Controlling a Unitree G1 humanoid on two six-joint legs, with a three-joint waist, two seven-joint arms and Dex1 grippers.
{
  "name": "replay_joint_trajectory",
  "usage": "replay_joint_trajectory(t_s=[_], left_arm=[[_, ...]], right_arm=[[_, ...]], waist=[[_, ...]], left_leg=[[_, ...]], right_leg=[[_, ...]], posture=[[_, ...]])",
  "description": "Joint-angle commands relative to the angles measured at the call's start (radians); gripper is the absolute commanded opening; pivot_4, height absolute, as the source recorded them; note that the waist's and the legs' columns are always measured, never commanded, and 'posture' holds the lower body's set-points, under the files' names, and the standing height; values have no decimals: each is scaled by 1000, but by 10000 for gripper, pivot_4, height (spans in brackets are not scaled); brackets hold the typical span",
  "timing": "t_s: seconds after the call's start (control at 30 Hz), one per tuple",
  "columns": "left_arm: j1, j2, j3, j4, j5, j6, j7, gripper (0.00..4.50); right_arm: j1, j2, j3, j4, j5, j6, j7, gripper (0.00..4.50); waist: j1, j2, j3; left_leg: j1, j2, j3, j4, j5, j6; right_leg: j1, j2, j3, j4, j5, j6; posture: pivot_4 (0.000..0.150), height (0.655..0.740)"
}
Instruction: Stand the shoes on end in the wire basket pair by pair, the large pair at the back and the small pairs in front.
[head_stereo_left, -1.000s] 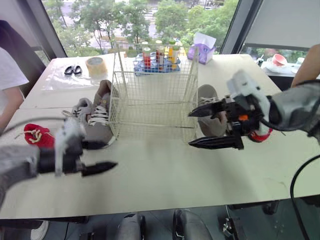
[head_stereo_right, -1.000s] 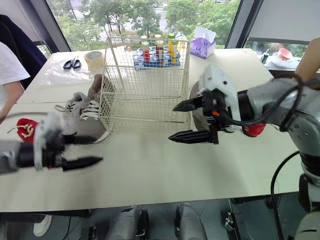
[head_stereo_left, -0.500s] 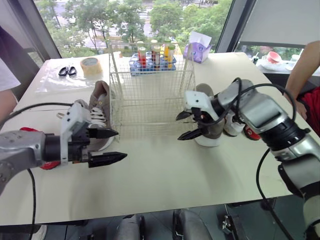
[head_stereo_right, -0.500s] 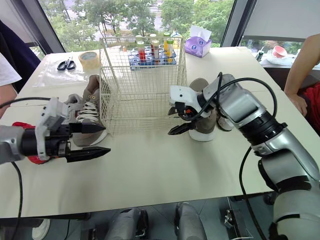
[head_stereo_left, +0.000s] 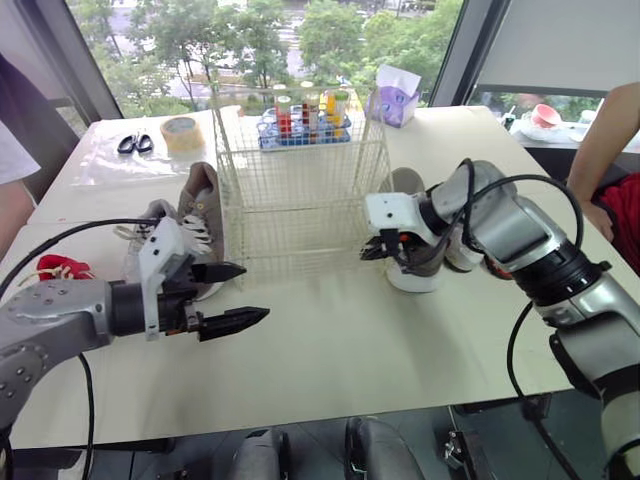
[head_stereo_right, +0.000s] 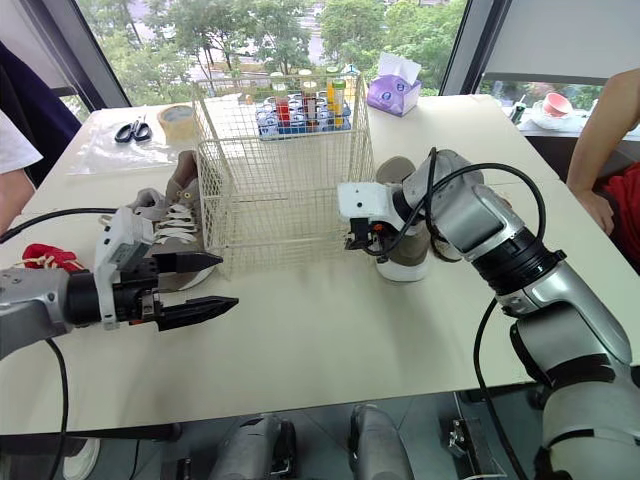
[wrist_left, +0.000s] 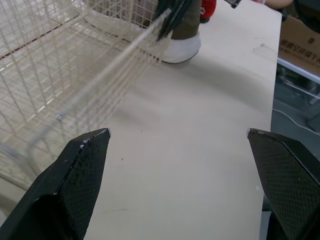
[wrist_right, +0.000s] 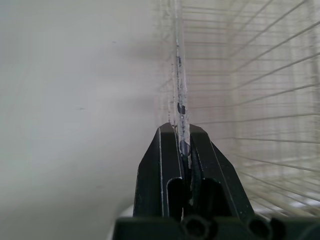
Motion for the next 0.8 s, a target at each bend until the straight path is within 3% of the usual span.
replay_joint_trajectory(t_s=[0.03,0.23,0.8], left_arm=[[-9,-8,-19,-13,9,-14,3,45000],[-36,-17,-53,16,36,-24,-13,45000],[-54,-59,-94,30,79,-39,-28,45000]], right_arm=[[7,17,-46,-52,-39,102,-75,938],[38,3,-47,-127,-16,158,-51,938],[85,-46,-89,-154,30,-52,95,938]], waist=[[0,0,0],[5,0,0],[2,0,0]], left_leg=[[0,0,0,0,0,0],[0,0,-1,0,-1,1],[0,-1,-1,0,-2,4]], right_leg=[[0,0,0,1,0,0],[0,0,0,2,0,0],[0,1,0,1,0,0]], posture=[[1500,7400],[1500,7400],[1500,7400]])
